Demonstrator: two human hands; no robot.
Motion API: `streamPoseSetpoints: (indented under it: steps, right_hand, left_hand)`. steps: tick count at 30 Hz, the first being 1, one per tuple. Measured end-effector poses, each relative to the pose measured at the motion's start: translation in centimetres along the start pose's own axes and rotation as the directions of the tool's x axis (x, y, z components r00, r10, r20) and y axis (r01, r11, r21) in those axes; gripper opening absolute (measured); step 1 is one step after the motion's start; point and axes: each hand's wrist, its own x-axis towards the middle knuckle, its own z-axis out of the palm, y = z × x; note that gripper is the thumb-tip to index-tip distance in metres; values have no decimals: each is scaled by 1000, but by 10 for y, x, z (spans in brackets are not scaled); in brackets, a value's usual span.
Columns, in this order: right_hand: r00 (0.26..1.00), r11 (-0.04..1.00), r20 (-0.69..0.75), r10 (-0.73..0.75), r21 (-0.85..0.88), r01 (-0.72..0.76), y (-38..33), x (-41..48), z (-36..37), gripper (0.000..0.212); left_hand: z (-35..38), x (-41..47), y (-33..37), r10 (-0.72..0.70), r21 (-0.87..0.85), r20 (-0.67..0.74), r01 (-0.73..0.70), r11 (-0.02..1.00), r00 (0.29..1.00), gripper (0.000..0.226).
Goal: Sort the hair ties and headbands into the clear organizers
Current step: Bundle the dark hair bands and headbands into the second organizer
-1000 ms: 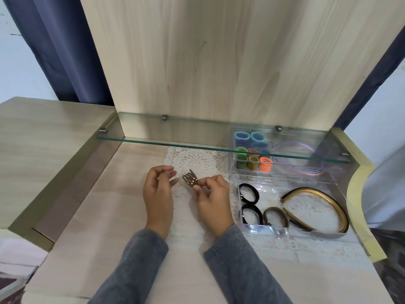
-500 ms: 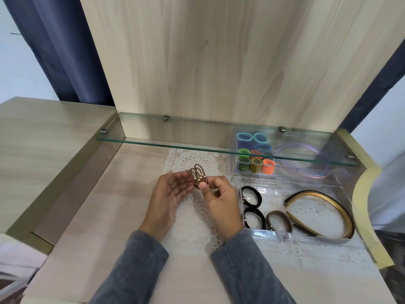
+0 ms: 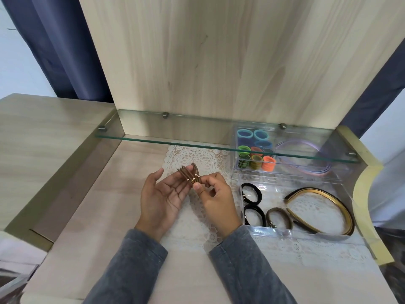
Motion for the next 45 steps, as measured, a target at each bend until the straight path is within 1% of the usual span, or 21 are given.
streamPoseSetpoints:
  steps: [4, 6, 7, 9, 12, 15, 17, 23, 26, 28, 30, 33, 42, 45]
  right_hand:
    - [1000, 999, -16, -22, -34, 22, 5, 0, 4, 8]
    - [999, 997, -13, -40, -68, 39, 7, 1, 4, 9]
    - [999, 995, -4, -48, -82, 48, 7, 0, 4, 9]
    - [998, 992, 16, -59, -110, 61, 9, 0, 6, 4]
    - [997, 985, 20, -77, -156, 79, 11, -1, 8, 11]
    - [996, 984, 16, -85, -159, 86, 13, 1, 7, 6]
    - [995, 982, 9, -96, -160, 96, 14, 1, 7, 5]
    - [995, 984, -21, -98, -149, 94, 15, 1, 8, 7]
    - [996, 986, -19, -91, -140, 87, 15, 1, 8, 3]
    - [996, 988, -22, -89, -129, 85, 14, 1, 9, 5]
    - [996, 988, -28, -89, -129, 84, 14, 1, 9, 8]
    - [996, 990, -32, -78, -119, 73, 12, 1, 7, 5]
    - [997, 991, -36, -73, -116, 68, 11, 0, 6, 4]
    - [996, 992, -42, -75, -109, 70, 11, 0, 6, 5]
  left_hand:
    - [-1, 0, 0, 5, -45, 98, 0, 999, 995, 63]
    - [-2, 0, -1, 40, -49, 59, -37, 998, 997, 51]
    - [-2, 0, -1, 61, -37, 17, -60, 997, 998, 47]
    - [-1, 2, -2, 97, -5, -55, -97, 995, 994, 42]
    - [1, 3, -5, 121, 52, -93, -117, 992, 988, 37]
    - [1, 3, -7, 145, 112, -80, -135, 984, 986, 34]
    - [2, 3, -8, 156, 130, -75, -145, 981, 985, 35]
    - [4, 2, -9, 152, 119, -101, -140, 983, 983, 39]
    - [4, 3, -9, 157, 130, -105, -143, 981, 982, 40]
    - [5, 3, -9, 159, 137, -108, -143, 980, 981, 40]
    - [4, 3, -10, 162, 147, -106, -145, 978, 981, 37]
    - [3, 4, -11, 172, 180, -102, -151, 972, 980, 30]
    - [4, 3, -13, 196, 224, -109, -168, 960, 974, 31]
    - [5, 2, -16, 208, 255, -115, -173, 951, 971, 23]
